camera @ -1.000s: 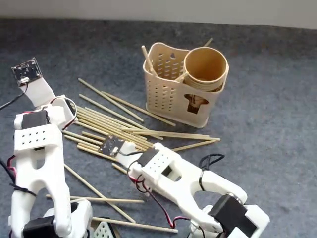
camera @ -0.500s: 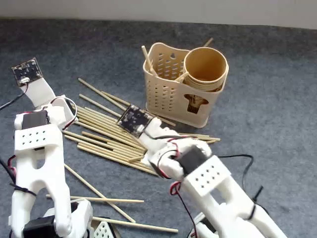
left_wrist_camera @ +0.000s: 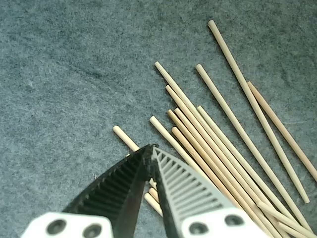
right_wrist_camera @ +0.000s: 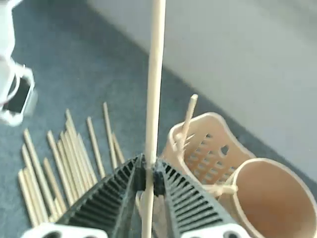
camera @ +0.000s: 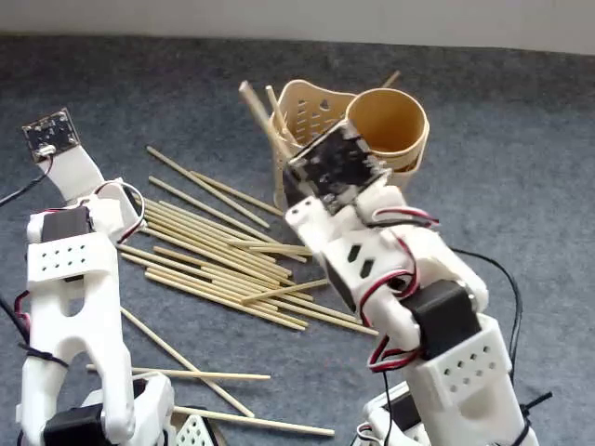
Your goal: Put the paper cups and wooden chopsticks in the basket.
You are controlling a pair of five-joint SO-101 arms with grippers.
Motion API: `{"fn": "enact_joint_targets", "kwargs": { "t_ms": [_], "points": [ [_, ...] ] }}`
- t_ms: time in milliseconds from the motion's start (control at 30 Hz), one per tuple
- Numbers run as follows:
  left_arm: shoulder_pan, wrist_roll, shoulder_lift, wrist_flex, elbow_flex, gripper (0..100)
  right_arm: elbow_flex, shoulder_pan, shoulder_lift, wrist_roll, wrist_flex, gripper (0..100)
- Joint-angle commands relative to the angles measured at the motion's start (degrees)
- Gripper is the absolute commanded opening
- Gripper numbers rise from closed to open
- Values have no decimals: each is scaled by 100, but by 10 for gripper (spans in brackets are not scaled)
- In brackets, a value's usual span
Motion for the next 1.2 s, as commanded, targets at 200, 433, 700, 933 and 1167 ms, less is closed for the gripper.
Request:
{"fn": "enact_joint_targets", "kwargs": {
  "t_ms": [200,433,700,933,1167],
  "points": [
    [-13,53,-171,-97,-57,21,-655,690,154,-580,-2747,5],
    [-13,53,-171,-97,-57,21,-646,1191,1226,-1284,-4119,5],
    [-13,53,-171,-97,-48,21,-620,1376,2167,-1609,-4611,5],
    [-13,53,-171,-97,-48,21,-629,1393,2519,-1609,-4303,87],
    [-13,44,-163,-97,-48,21,-954,1279,2070,-1618,-2624,133]
  ]
}}
